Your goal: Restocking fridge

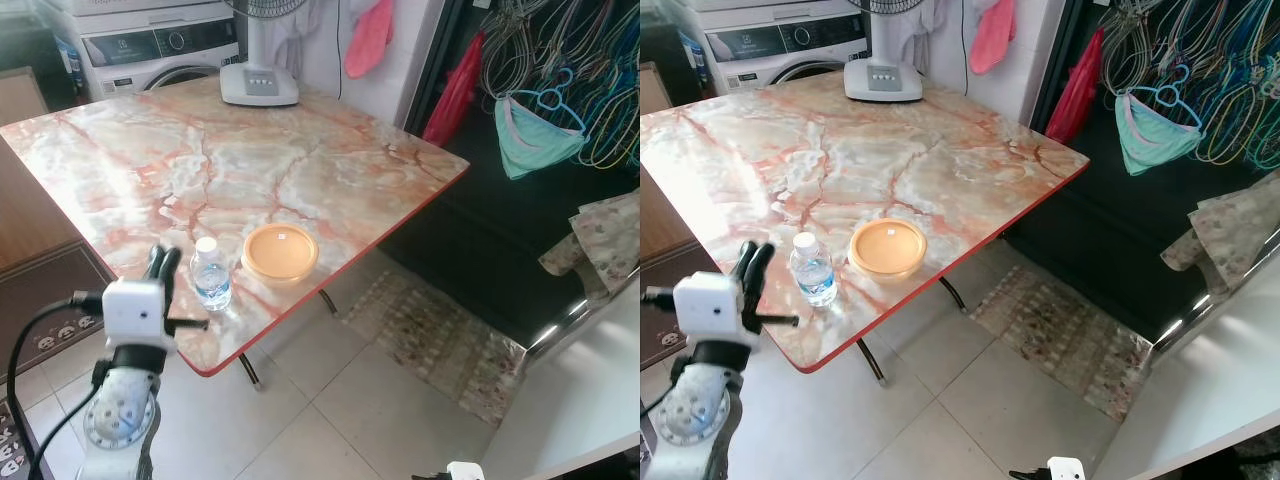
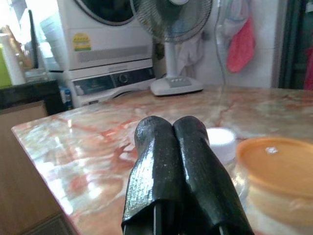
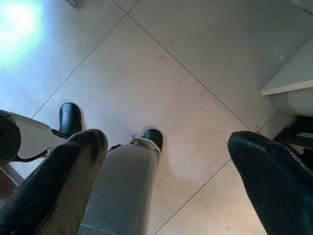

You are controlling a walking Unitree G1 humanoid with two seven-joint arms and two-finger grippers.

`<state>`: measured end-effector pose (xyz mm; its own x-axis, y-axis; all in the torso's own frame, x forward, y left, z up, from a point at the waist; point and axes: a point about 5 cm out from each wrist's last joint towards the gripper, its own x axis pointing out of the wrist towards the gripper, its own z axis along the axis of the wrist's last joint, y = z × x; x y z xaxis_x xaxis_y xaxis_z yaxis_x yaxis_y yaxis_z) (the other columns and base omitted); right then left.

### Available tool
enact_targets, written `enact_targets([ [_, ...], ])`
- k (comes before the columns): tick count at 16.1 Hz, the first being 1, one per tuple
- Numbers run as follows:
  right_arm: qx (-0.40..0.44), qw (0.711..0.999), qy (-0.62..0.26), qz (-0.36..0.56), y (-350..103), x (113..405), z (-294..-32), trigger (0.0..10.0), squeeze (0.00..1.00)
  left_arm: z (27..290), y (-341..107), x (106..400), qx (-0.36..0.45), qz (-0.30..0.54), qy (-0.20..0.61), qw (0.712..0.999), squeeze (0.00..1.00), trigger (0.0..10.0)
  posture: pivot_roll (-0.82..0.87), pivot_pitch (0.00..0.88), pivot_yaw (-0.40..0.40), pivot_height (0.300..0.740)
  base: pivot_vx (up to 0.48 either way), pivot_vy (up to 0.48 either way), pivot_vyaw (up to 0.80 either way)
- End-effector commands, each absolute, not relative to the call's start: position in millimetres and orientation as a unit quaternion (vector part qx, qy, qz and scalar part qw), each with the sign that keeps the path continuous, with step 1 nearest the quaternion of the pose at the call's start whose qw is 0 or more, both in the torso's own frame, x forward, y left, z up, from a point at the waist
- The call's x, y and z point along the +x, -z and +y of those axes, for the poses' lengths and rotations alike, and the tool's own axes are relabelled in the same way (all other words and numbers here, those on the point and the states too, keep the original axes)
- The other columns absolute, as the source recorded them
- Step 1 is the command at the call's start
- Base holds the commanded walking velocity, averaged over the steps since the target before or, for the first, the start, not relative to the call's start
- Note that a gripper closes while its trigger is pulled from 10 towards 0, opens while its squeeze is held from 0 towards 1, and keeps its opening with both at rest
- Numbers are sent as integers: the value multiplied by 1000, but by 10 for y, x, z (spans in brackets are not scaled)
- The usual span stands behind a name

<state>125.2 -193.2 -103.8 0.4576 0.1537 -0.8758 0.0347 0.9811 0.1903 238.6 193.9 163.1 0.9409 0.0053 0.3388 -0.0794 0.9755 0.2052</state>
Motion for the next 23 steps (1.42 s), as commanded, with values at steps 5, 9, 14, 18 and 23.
enact_targets([
  [5,78,850,-33,519,1026,1265,-1994,10000,0,1783,-1832,2426,52,-172,34,983,1000,10000,221,0,-121,740,0,0,0],
  [9,84,854,-23,513,1022,1270,-2001,10000,0,1730,-1831,2466,41,-149,55,986,1000,10000,217,0,-121,740,0,0,0],
  [14,47,854,-74,513,1005,1310,-1981,10000,0,1736,-1926,2519,36,-153,66,985,1000,10000,209,0,-110,740,0,0,0],
  [18,100,861,-3,498,1015,1292,-1990,10000,0,1825,-1952,2554,2,-149,24,989,0,10000,199,0,-110,740,0,0,0],
  [23,115,855,13,506,1035,1245,-1987,10000,0,1816,-1963,2563,-13,-145,30,989,0,10000,207,0,-107,740,0,0,0],
])
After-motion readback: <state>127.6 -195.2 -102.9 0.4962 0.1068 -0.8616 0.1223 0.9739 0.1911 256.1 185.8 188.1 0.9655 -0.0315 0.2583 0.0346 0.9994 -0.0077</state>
